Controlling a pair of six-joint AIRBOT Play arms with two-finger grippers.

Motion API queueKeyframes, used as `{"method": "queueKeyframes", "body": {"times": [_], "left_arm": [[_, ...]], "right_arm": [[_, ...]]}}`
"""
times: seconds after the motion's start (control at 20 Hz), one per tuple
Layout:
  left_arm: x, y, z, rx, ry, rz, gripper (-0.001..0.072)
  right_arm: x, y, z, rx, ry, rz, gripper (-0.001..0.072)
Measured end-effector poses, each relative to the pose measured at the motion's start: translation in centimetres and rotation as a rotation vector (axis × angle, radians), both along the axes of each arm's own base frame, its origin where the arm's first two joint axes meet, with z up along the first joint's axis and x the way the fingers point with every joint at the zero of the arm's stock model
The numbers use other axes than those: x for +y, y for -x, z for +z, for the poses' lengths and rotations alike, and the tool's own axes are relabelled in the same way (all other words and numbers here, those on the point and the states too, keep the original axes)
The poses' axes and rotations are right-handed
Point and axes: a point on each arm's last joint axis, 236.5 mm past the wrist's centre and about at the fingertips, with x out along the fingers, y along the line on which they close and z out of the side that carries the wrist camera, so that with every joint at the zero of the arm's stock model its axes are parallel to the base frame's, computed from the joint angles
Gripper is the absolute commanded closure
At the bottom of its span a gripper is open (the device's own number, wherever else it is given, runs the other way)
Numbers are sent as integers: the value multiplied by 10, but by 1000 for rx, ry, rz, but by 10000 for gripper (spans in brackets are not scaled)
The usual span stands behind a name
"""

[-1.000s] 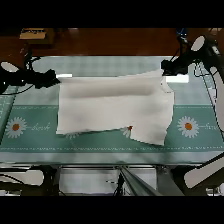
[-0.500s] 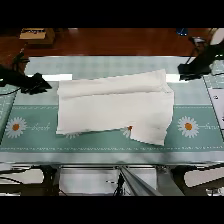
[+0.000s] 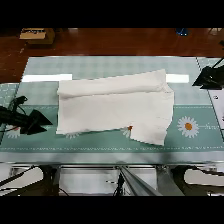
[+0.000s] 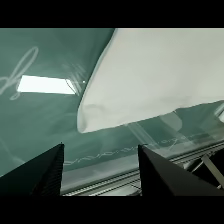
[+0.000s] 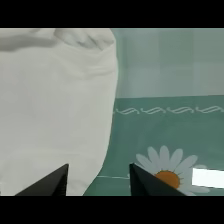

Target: Fold the shirts.

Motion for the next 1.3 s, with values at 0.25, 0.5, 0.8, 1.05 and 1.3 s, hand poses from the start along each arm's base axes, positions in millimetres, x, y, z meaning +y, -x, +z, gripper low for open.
{"method": "queueKeyframes", "body": {"times": [0.25,0.5,0.8,1.05,1.3], "left_arm": [[-13,14,-25,21,10,52,153],[-32,4,-38,-4,-11,57,178],[-41,-18,-55,-50,-104,77,686],[-46,-17,-57,-59,-108,45,686],[-47,-15,-56,-60,-111,24,686]], "right_arm": [[8,3,-5,-18,-47,-4,241],[12,1,-4,-31,-66,-6,241],[-8,14,-3,-14,22,-14,241],[-16,61,-39,105,-50,-95,240],[20,112,-100,187,-188,-142,240]]}}
